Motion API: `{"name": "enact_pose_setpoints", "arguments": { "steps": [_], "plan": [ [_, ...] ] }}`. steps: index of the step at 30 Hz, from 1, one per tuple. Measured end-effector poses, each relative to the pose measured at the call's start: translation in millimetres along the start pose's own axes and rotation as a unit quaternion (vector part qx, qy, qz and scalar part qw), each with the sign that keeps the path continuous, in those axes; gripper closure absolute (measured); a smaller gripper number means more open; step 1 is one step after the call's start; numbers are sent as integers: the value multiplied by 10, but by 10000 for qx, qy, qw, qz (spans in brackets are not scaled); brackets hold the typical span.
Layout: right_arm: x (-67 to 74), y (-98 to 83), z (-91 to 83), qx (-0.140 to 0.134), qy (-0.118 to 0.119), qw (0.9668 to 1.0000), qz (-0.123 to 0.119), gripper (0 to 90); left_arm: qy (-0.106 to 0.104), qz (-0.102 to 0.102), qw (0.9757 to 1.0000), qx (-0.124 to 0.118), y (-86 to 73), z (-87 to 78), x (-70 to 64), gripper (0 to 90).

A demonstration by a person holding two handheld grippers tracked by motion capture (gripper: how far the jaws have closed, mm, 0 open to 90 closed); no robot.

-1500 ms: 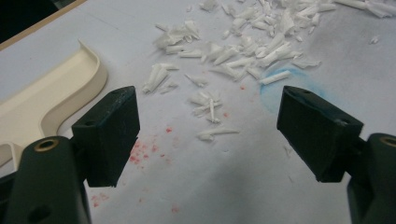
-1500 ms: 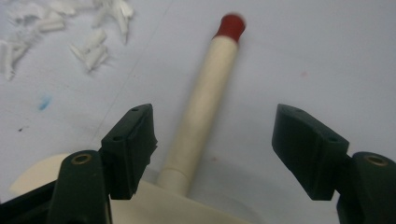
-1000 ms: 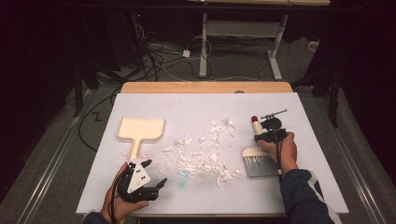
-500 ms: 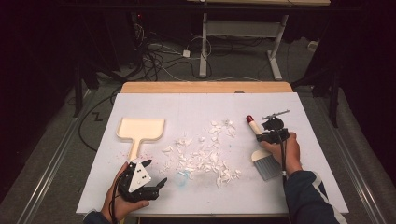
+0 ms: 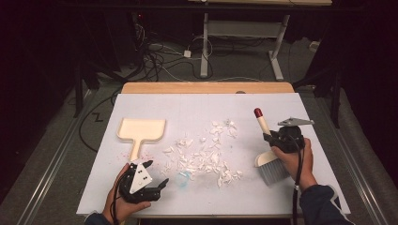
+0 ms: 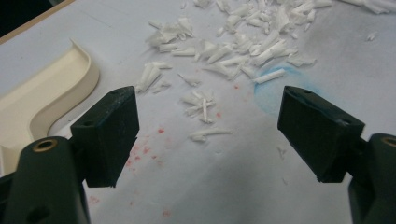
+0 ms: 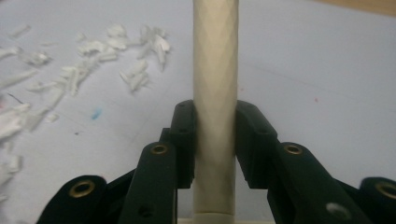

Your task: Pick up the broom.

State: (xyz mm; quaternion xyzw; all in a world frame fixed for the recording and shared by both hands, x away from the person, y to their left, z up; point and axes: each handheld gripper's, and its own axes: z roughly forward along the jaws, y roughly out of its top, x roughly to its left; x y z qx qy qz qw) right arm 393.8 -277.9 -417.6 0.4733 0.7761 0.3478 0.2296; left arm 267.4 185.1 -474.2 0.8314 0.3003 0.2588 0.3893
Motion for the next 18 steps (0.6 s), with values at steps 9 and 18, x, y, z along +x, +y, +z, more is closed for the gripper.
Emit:
{"name": "enact_pose_setpoints", "arguments": {
  "steps": [9, 18],
  "plan": [
    [76, -97, -427, -596, 231, 9979, -108, 716, -612, -457, 9961, -450, 286, 5, -47, 220],
    [283, -118, -799, -1085, 307, 9933, -235, 715, -1630, -416, 9793, -1127, 1027, 131, -474, 231]
  ]
}}
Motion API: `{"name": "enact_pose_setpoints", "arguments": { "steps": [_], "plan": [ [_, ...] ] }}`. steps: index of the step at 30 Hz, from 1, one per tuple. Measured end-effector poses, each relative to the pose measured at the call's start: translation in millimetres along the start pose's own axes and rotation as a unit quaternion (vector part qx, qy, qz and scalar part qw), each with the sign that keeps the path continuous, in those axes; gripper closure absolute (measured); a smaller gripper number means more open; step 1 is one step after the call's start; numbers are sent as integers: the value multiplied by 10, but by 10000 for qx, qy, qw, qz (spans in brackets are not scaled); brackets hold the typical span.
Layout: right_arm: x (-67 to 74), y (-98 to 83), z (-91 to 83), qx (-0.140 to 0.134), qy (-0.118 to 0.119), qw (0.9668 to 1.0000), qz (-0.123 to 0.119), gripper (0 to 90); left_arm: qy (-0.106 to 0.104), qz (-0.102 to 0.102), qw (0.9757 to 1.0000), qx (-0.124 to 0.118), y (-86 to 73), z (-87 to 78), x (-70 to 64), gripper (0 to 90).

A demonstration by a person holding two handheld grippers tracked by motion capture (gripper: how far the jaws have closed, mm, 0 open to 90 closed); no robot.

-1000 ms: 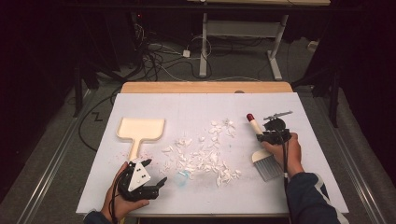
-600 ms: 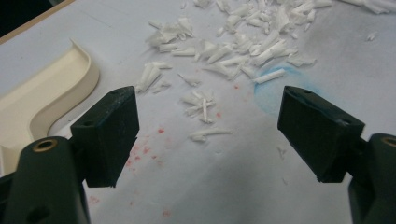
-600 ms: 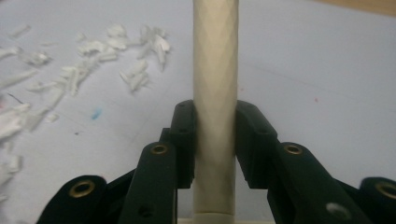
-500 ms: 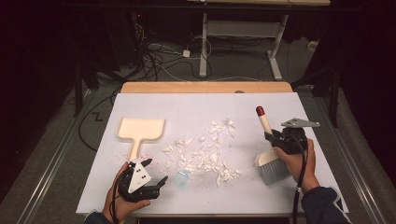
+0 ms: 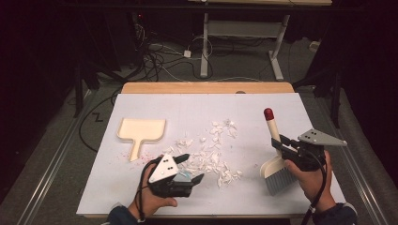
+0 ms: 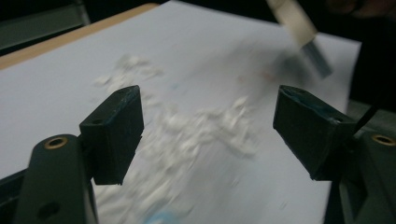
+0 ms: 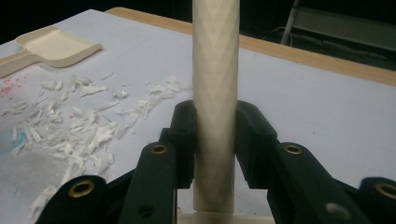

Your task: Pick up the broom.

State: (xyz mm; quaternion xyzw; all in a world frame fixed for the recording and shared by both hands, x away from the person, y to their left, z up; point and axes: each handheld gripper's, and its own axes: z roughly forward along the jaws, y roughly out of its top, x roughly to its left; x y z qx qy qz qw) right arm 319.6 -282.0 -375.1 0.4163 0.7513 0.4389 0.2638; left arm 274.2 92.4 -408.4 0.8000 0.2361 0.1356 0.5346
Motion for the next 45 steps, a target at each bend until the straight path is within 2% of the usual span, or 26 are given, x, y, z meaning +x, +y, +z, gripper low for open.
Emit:
{"name": "enact_pose_setpoints", "arguments": {
  "steps": [3, 7, 8, 9, 11, 12, 13, 16, 17, 18, 20, 21, 22, 23, 25, 27, 30, 31, 32, 33, 35, 37, 41, 42, 43, 45],
  "plan": [
    [84, 65, -75, -194, 74, 9998, -43, 715, -319, 26, 9994, -131, 198, 221, -138, 234],
    [207, 121, -144, -397, 33, 9990, -186, 715, -623, 229, 9978, -65, 344, 578, -367, 235],
    [207, 121, -144, -397, 33, 9990, -186, 715, -623, 229, 9978, -65, 344, 578, -367, 234],
    [266, 130, -157, -476, 51, 9987, -188, 715, -713, 234, 9972, 12, 380, 771, -447, 235],
    [295, 138, -159, -498, 81, 9985, -190, 714, -744, 221, 9970, 44, 389, 844, -468, 241],
    [359, 146, -168, -598, 84, 9979, -215, 714, -794, 145, 9966, 135, 403, 1028, -521, 242],
    [394, 153, -170, -602, 118, 9978, -256, 714, -794, 145, 9966, 135, 403, 1028, -521, 245],
    [495, 159, -166, -668, 170, 9970, -338, 714, -763, 38, 9968, 225, 380, 1217, -548, 286],
    [519, 161, -160, -661, 202, 9969, -376, 714, -754, -17, 9969, 212, 370, 1238, -535, 319],
    [550, 155, -156, -699, 204, 9966, -389, 714, -861, -159, 9960, 194, 353, 1254, -502, 348],
    [618, 145, -147, -714, 230, 9963, -429, 714, -991, -235, 9946, 181, 331, 1248, -461, 417],
    [635, 141, -148, -745, 194, 9959, -476, 714, -991, -235, 9946, 181, 331, 1248, -461, 487],
    [635, 141, -148, -745, 194, 9959, -476, 714, -1124, -285, 9931, 146, 315, 1228, -432, 487],
    [657, 136, -154, -782, 178, 9954, -529, 713, -1053, -292, 9939, 138, 305, 1207, -421, 561],
    [676, 122, -199, -951, 145, 9937, -580, 707, -1070, -343, 9936, 92, 284, 1132, -326, 623],
    [664, 128, -223, -949, 293, 9936, -536, 701, -1012, -193, 9946, 125, 278, 1080, -285, 638],
    [653, 125, -241, -909, 512, 9930, -556, 689, -1051, 12, 9943, 203, 265, 996, -231, 645],
    [649, 122, -250, -896, 612, 9922, -612, 682, -1051, 12, 9943, 203, 265, 996, -231, 647],
    [650, 122, -254, -876, 687, 9915, -678, 678, -1088, 192, 9934, 293, 260, 940, -206, 647],
    [656, 124, -258, -840, 764, 9906, -767, 667, -1089, 256, 9932, 318, 257, 908, -192, 647],
    [660, 123, -276, -859, 834, 9887, -897, 630, -1099, 325, 9928, 349, 253, 852, -158, 648],
    [651, 123, -276, -680, 1041, 9869, -1032, 585, -1141, 365, 9922, 354, 250, 772, -108, 648],
    [603, 80, -261, -427, 1365, 9800, -1386, 479, -1220, 452, 9908, 371, 252, 658, -51, 647],
    [590, 68, -255, -348, 1480, 9774, -1472, 470, -1360, 476, 9887, 410, 248, 593, -17, 648],
    [580, 61, -231, -201, 1549, 9753, -1563, 439, -1360, 476, 9887, 410, 248, 593, -17, 648],
    [567, 35, -184, -49, 1748, 9689, -1751, 421, -1551, 628, 9845, 529, 219, 512, -3, 647]
  ]
}}
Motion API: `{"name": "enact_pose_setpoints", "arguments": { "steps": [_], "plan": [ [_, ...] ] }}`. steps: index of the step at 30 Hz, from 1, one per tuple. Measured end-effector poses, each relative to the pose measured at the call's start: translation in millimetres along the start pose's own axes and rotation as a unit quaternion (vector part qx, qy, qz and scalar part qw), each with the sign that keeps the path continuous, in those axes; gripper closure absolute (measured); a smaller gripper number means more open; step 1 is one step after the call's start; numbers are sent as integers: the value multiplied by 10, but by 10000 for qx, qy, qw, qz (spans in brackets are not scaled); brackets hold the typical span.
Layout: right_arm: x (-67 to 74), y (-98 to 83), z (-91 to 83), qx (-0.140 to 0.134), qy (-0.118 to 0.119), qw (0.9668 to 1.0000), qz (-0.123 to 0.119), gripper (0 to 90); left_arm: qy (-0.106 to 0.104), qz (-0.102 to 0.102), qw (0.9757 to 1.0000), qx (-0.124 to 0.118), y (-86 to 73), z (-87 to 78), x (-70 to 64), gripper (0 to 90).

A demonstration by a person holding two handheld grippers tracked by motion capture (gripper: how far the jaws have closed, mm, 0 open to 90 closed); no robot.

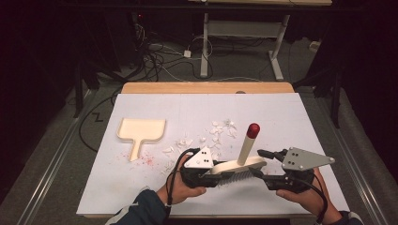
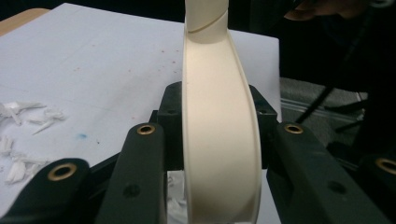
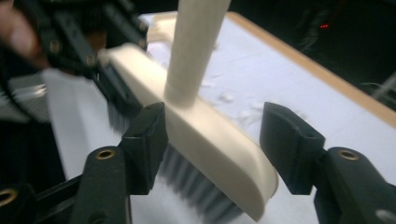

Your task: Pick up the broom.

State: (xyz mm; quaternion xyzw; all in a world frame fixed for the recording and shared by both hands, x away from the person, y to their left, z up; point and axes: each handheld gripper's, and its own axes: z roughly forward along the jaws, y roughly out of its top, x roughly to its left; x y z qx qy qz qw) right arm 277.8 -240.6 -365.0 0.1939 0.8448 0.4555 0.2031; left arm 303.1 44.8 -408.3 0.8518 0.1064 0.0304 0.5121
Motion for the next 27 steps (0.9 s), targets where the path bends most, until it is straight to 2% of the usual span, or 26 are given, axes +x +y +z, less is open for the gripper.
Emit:
{"name": "enact_pose_setpoints", "arguments": {
  "steps": [1, 2, 3, 4, 6, 8, 10, 13, 15, 16, 18, 19, 20, 21, 22, 24, 25, 27],
  "plan": [
    [-3, -14, 23, 83, 76, 9999, -27, 409, -67, 63, 10000, 34, -19, -19, -12, 647],
    [-11, -28, 53, 155, 285, 9995, -53, 398, -67, 63, 10000, 34, -19, -19, -12, 647],
    [-9, -42, 84, 248, 480, 9985, -95, 395, -242, 145, 9996, 85, -54, -56, -32, 647],
    [4, -58, 117, 337, 574, 9976, -191, 387, -347, 179, 9992, 96, -68, -71, -39, 647],
    [16, -86, 182, 486, 862, 9948, -247, 381, -399, 198, 9990, 100, -77, -78, -47, 647],
    [40, -108, 260, 617, 1106, 9915, -311, 376, -608, 310, 9976, 144, -96, -85, -65, 647],
    [75, -121, 346, 739, 1432, 9860, -422, 382, -713, 371, 9966, 155, -99, -76, -75, 647],
    [85, -144, 440, 715, 1828, 9796, -432, 524, -761, 377, 9962, 196, -108, -56, -69, 646],
    [90, -149, 480, 787, 2002, 9755, -458, 579, -808, 417, 9955, 278, -127, -39, -56, 645],
    [105, -155, 503, 815, 2076, 9735, -515, 604, -762, 407, 9959, 272, -133, -30, -54, 643],
    [116, -172, 550, 881, 2088, 9727, -492, 642, -620, 417, 9968, 291, -137, -18, -46, 619],
    [108, -183, 573, 815, 2160, 9710, -622, 672, -503, 388, 9976, 264, -140, -16, -44, 570],
    [119, -191, 569, 854, 2139, 9717, -528, 676, -503, 388, 9976, 264, -140, -16, -44, 540],
    [116, -196, 578, 907, 2042, 9734, -501, 679, -324, 393, 9983, 267, -153, -38, -20, 527],
    [109, -195, 581, 903, 2054, 9732, -496, 681, -190, 386, 9987, 257, -158, -57, -18, 508],
    [93, -181, 564, 859, 1953, 9760, -433, 681, -79, 311, 9993, 173, -172, -123, -2, 478],
    [84, -173, 553, 826, 1970, 9760, -435, 681, 72, 335, 9993, 147, -178, -167, -5, 462],
    [61, -149, 513, 794, 1850, 9788, -377, 682, 363, 354, 9987, 99, -204, -281, -7, 389]
  ]
}}
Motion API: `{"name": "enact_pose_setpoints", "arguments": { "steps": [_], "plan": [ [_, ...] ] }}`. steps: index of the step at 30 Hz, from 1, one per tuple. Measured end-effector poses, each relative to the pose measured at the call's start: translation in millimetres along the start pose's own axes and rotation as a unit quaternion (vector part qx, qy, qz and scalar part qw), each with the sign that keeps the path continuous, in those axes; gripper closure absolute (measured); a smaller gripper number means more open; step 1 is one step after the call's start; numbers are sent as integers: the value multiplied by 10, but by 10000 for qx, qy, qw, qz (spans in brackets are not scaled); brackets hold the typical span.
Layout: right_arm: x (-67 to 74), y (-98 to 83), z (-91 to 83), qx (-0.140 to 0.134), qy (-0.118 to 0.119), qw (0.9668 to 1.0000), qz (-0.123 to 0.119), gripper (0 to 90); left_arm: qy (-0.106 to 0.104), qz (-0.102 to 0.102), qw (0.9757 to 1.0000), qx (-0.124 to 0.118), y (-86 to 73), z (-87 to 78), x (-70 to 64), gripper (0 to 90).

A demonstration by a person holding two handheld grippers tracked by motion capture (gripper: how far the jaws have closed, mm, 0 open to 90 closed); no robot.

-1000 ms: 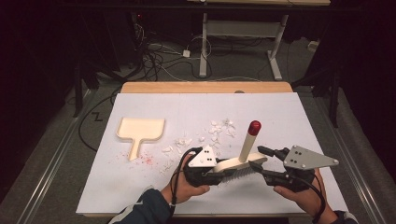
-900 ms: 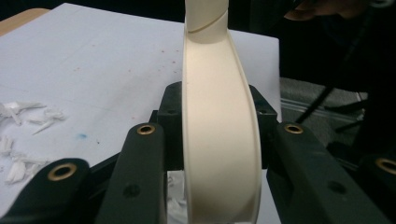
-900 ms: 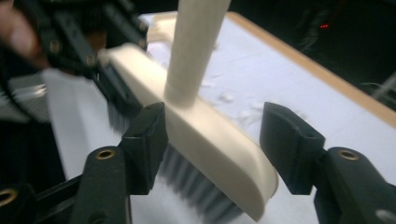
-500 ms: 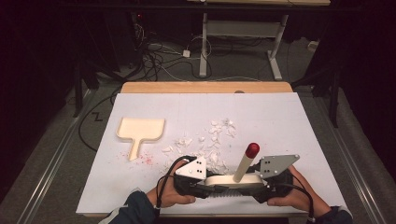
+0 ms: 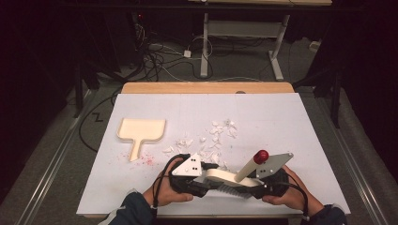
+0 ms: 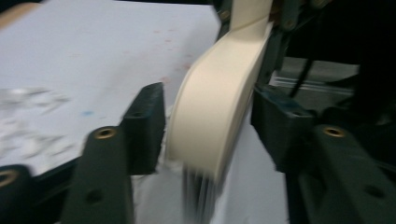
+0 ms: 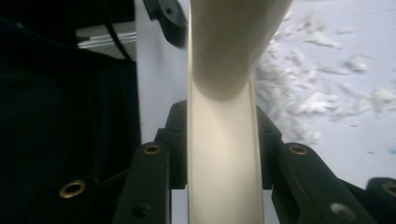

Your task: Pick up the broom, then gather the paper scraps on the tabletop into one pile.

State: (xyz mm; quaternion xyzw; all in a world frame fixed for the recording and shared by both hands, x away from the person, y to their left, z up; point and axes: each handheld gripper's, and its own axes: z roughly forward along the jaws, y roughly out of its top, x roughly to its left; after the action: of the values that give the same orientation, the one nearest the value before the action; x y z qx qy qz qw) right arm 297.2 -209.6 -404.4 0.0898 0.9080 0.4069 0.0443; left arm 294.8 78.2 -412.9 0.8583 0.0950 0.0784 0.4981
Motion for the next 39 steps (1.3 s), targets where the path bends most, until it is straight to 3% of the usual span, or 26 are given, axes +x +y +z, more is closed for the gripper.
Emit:
{"name": "enact_pose_setpoints", "arguments": {
  "steps": [3, 4, 5, 6, 7, 8, 9, 10, 11, 12, 13, 15, 16, 19, 20, 21, 22, 24, 26, 27, 32, 33, 34, 35, 36, 39],
  "plan": [
    [-41, 11, -94, -130, -165, 9996, 176, 681, 735, -17, 9973, -11, -90, -201, 1, 239],
    [-61, 8, -127, -176, -226, 9993, 225, 681, 892, -61, 9960, -40, -133, -275, 10, 229],
    [-61, 8, -127, -176, -226, 9993, 225, 681, 892, -61, 9960, -40, -133, -275, 10, 209],
    [-99, 1, -187, -224, -361, 9983, 387, 681, 1270, -88, 9919, 15, -225, -412, 31, 195],
    [-99, 1, -187, -224, -361, 9983, 387, 681, 1270, -88, 9919, 15, -225, -412, 31, 187],
    [-143, -12, -240, -257, -587, 9967, 496, 681, 1544, -171, 9879, 3, -316, -531, 52, 177],
    [-163, -20, -260, -265, -637, 9962, 530, 681, 1672, -245, 9856, 5, -385, -614, 68, 174],
    [-175, -30, -288, -286, -708, 9949, 658, 682, 1672, -245, 9856, 5, -385, -614, 68, 170],
    [-187, -35, -309, -297, -816, 9937, 712, 681, 1903, -289, 9813, 60, -482, -704, 74, 163],
    [-199, -38, -323, -282, -891, 9930, 724, 682, 1903, -289, 9813, 60, -482, -704, 74, 162],
    [-199, -38, -323, -282, -891, 9930, 724, 682, 2028, -341, 9786, 96, -553, -759, 73, 162],
    [-223, -46, -385, -245, -1117, 9905, 758, 682, 2349, -412, 9707, 296, -724, -850, 51, 162],
    [-233, -46, -402, -237, -1185, 9894, 808, 682, 2349, -412, 9707, 296, -724, -850, 51, 162],
    [-275, -58, -460, -258, -1345, 9869, 850, 682, 2661, -521, 9609, 564, -946, -932, 1, 162],
    [-275, -58, -460, -258, -1345, 9869, 850, 682, 2661, -521, 9609, 564, -946, -932, 1, 162],
    [-294, -60, -485, -257, -1477, 9847, 893, 682, 2705, -649, 9586, 607, -1040, -962, -23, 162],
    [-307, -62, -495, -226, -1571, 9832, 899, 682, 2705, -649, 9586, 607, -1040, -962, -23, 162],
    [-332, -70, -512, -196, -1683, 9814, 903, 682, 2797, -695, 9549, 719, -1146, -978, -53, 162],
    [-371, -92, -533, -190, -1791, 9788, 973, 681, 2793, -724, 9544, 759, -1172, -982, -61, 162],
    [-383, -100, -537, -174, -1871, 9772, 989, 682, 2855, -738, 9519, 828, -1204, -982, -78, 162],
    [-507, -167, -552, 13, -2334, 9667, 1049, 682, 2899, -757, 9501, 868, -1229, -987, -90, 155],
    [-507, -167, -552, 13, -2334, 9667, 1049, 682, 2899, -757, 9501, 868, -1229, -987, -90, 155],
    [-570, -197, -549, 63, -2471, 9628, 1093, 682, 2927, -738, 9493, 878, -1230, -987, -90, 155],
    [-608, -208, -542, 98, -2581, 9595, 1126, 682, 2890, -733, 9504, 886, -1233, -993, -90, 155],
    [-655, -215, -539, 148, -2622, 9580, 1148, 682, 2886, -767, 9503, 877, -1240, -994, -89, 155],
    [-820, -210, -509, 221, -2921, 9492, 1151, 682, 2933, -811, 9484, 890, -1259, -1001, -81, 155]
  ]
}}
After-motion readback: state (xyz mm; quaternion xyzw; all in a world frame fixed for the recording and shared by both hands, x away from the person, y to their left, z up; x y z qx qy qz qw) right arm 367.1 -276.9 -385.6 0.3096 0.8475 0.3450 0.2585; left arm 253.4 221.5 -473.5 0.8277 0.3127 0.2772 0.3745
